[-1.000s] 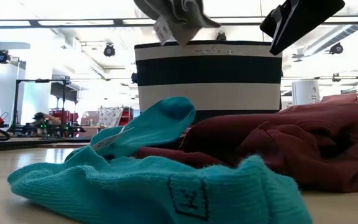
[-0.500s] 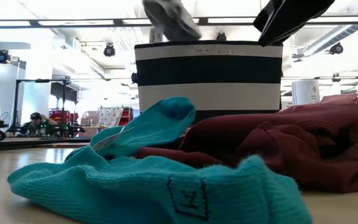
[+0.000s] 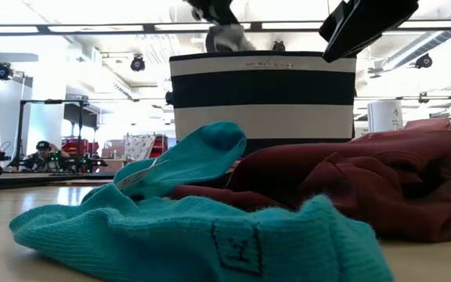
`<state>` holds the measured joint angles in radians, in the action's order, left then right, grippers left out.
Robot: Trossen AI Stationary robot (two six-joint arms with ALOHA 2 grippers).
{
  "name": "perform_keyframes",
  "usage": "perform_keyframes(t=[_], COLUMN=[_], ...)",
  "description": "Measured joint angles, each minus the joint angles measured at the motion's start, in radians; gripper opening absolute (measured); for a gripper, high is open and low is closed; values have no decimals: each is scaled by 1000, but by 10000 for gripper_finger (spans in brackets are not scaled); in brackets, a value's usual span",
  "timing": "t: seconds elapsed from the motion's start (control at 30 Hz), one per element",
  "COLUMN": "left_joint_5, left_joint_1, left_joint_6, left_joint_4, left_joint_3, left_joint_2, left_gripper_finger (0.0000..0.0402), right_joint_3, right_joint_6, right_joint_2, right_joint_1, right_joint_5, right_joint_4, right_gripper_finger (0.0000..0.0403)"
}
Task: Sort clothes
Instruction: Put the gray shorts into the blue bin
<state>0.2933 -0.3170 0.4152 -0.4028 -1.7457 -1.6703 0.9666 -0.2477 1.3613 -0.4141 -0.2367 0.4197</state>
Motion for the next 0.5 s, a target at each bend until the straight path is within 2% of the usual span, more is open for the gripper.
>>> perform_keyframes(t=[0.23, 0.4, 0.5], left_joint_5=[4, 1, -58], left_joint_1=[-18, -15, -6], left_joint_6=[-28, -74, -130], left_joint_4=[-65, -96, -146], left_joint_3=[-56, -55, -54], left_joint_2=[-93, -96, -77], left_gripper_finger=[10, 56, 95], right_joint_3=[-52, -75, -89], right_joint_6=[-45, -57, -65], right_joint_2=[0, 0, 0], right_joint_1=[0, 0, -5], right_joint_5=[-1, -1, -2], right_joint_4=[-37, -45, -71], right_gripper_finger=[45, 54, 58])
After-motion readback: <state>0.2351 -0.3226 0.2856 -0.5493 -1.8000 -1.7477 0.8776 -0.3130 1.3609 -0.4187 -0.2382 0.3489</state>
